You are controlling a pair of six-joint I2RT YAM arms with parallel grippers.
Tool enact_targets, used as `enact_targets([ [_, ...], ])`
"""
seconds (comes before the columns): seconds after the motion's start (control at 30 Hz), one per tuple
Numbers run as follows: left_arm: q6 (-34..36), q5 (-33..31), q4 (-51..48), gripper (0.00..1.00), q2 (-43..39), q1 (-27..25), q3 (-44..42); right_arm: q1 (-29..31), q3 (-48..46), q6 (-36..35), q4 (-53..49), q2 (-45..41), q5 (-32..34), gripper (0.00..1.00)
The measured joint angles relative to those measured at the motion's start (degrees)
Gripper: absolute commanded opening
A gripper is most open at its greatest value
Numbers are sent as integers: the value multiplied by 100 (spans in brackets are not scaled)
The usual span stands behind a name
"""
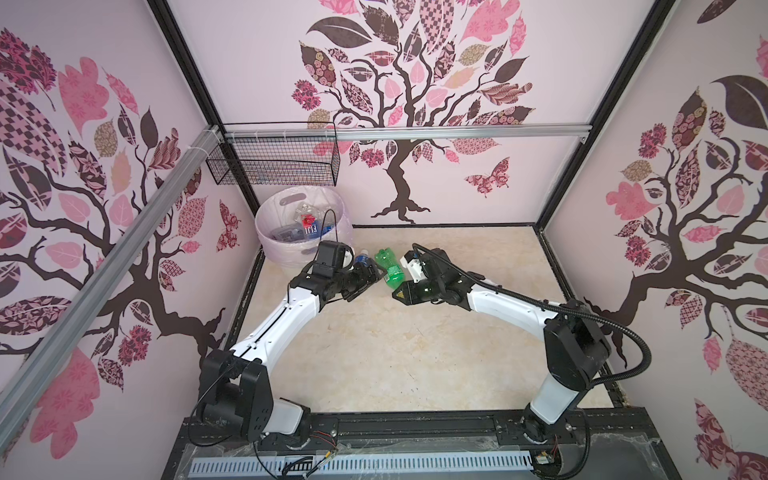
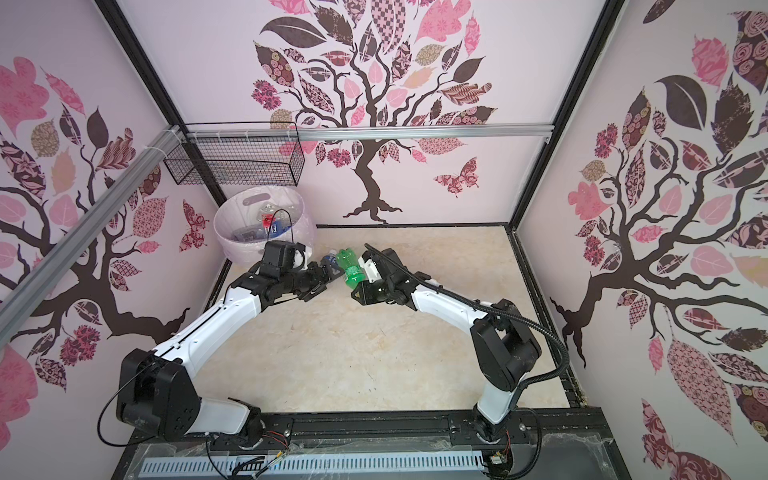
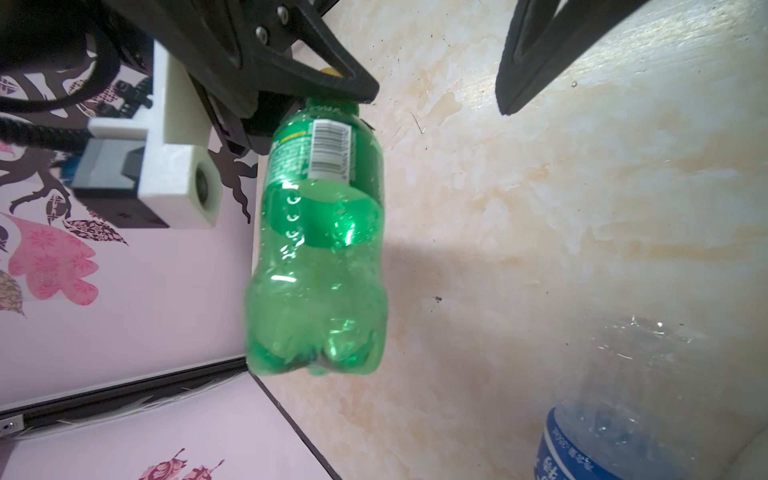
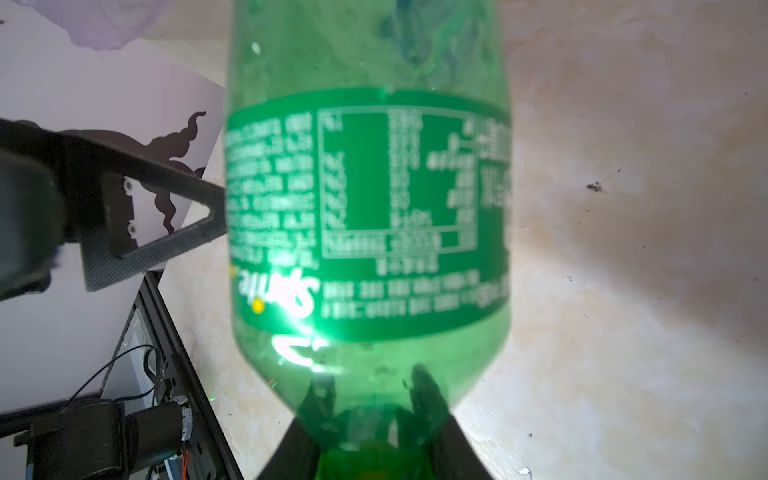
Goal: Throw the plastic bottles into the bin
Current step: 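Lift the Sprite bottle with the right gripper while the left grasps its base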
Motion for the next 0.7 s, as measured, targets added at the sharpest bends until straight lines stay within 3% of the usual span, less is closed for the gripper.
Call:
enact_targets([
  [0.47, -136, -345, 245, 82, 2, 2, 85, 326, 365, -142, -264, -4, -271, 22],
  [0.7, -293, -448, 404, 70, 2, 2, 85, 369, 431, -87, -214, -9, -492, 23],
])
